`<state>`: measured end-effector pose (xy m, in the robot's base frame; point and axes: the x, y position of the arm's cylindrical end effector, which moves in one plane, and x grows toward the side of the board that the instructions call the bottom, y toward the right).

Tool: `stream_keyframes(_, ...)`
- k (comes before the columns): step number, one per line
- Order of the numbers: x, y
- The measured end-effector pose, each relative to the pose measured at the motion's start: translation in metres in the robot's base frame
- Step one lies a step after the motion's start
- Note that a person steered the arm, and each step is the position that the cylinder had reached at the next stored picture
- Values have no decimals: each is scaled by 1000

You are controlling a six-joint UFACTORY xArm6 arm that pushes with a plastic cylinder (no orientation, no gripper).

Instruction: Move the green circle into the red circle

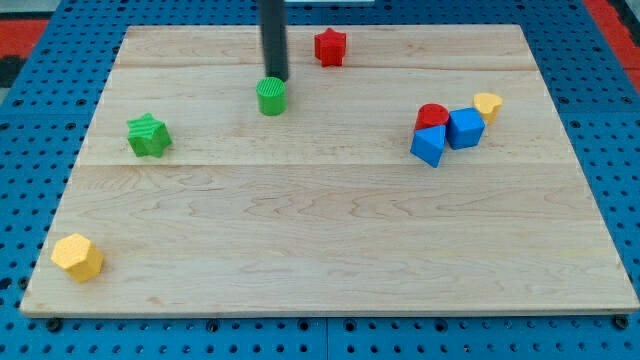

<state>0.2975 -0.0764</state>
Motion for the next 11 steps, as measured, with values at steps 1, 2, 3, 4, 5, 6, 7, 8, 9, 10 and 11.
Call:
stream_keyframes(1,42,-7)
stream_keyframes(2,57,83)
stream_keyframes(3,58,32)
stream_keyframes(4,62,-6)
stream_keyframes(5,96,-12)
stream_keyframes(6,102,34)
stream_keyframes(7,99,96)
stream_keyframes(8,104,124)
stream_keyframes(9,105,146)
stream_keyframes(10,121,133)
stream_keyframes(11,121,132)
